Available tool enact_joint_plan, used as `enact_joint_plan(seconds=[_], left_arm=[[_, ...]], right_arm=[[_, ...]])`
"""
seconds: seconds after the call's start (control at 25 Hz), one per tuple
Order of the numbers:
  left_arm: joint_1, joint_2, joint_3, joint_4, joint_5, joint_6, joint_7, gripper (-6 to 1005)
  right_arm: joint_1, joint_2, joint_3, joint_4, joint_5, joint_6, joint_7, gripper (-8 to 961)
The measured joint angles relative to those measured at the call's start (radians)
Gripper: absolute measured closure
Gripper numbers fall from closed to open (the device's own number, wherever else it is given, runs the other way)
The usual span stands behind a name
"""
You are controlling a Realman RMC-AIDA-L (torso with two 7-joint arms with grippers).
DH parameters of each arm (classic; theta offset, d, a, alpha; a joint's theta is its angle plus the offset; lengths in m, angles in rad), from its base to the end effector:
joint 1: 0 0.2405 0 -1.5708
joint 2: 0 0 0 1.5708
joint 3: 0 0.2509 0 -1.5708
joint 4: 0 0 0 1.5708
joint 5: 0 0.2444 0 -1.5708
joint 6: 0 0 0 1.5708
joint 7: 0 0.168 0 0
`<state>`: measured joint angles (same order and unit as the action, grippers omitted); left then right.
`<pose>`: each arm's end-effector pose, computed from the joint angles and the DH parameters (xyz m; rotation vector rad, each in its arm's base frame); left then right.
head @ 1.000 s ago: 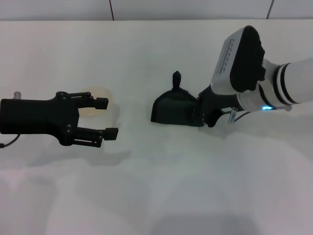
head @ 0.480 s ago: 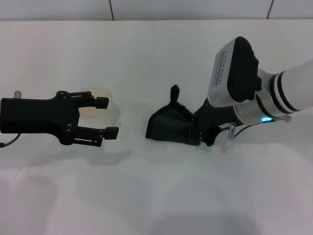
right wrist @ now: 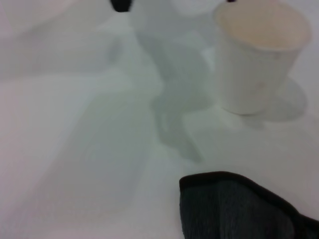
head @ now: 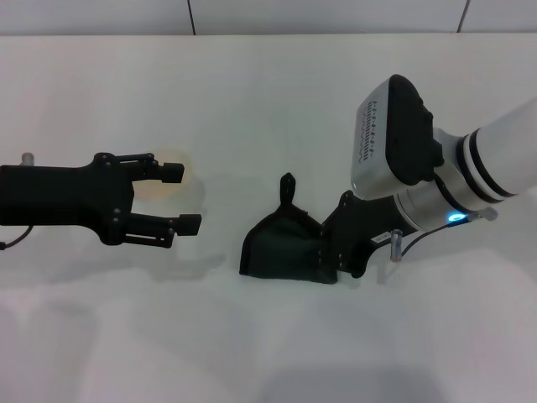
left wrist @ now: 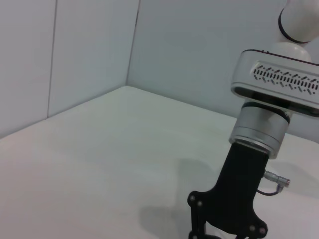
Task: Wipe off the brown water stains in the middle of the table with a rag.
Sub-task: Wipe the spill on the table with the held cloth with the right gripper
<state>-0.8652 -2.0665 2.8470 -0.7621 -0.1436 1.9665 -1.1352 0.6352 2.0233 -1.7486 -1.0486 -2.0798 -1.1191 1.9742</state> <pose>-0.2702 0.3441 0.0256 -2.9145 -0.5122 -0.6010 0.1565 0.3781 -0.1212 -2.9956 0.1741 -0.2003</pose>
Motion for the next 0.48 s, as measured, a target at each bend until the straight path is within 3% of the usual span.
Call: enact_joint_plan(seconds=[0.48], left_arm=[[-0.005,0.0,0.0,-0.004,-0.007,0.0,0.0,108]], right_arm=[[0.038,0.003,-0.01,0.016,0.003,0.086,0.045,843]])
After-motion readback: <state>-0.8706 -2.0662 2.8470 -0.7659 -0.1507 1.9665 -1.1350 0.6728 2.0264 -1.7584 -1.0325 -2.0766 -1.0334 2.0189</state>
